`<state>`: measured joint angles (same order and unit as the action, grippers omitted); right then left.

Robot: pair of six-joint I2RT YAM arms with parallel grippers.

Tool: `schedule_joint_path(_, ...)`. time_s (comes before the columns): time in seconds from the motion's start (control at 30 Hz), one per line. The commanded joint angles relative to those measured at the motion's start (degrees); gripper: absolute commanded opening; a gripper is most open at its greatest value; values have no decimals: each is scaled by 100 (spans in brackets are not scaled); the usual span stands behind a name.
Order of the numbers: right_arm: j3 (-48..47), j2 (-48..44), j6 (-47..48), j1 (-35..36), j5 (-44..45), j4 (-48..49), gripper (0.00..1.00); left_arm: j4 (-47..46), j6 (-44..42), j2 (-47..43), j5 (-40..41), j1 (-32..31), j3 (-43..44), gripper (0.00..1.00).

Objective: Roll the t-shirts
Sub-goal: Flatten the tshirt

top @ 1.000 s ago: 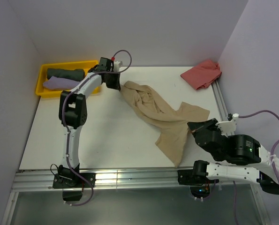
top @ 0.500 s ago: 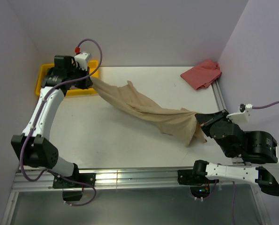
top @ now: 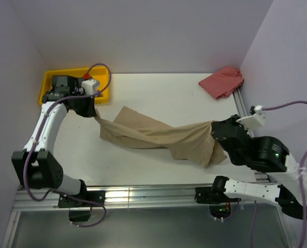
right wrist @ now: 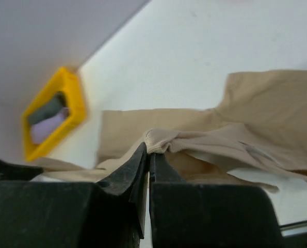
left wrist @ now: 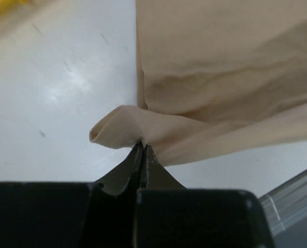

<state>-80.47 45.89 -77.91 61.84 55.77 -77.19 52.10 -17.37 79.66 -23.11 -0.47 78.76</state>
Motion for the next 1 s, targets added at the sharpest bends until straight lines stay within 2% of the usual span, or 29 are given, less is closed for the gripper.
schedule_joint_path(0.0, 583, 411, 548, -451, -205, 238, 0, -31, -119, 646, -308, -67, -282, 4)
schedule_joint_path(0.17, 1908, 729, 1567, -1533, -1284, 1808, 0, -323, 93, 1534, -237, -304, -221, 8)
schedule_joint_path(0.27, 2489, 641, 2033, -2280, -1682, 2530, 0, -481, 242, 1921, -194, -410, -107, 17)
schedule_joint_path(0.5, 3089, 666, 2640, -3494, -2395, 3227, 0, -893, 550, 2142, 60, -428, 140, 57)
schedule_joint_path(0.6, 3204, 755, 2781, -3819, -2509, 3359, 0, -1140, 647, 2063, 272, -375, 69, 65)
schedule_joint_path(0.97, 3713, 825, 3229, -4769, -3107, 3922, 0, -1035, 497, 2124, -123, 214, -176, 65)
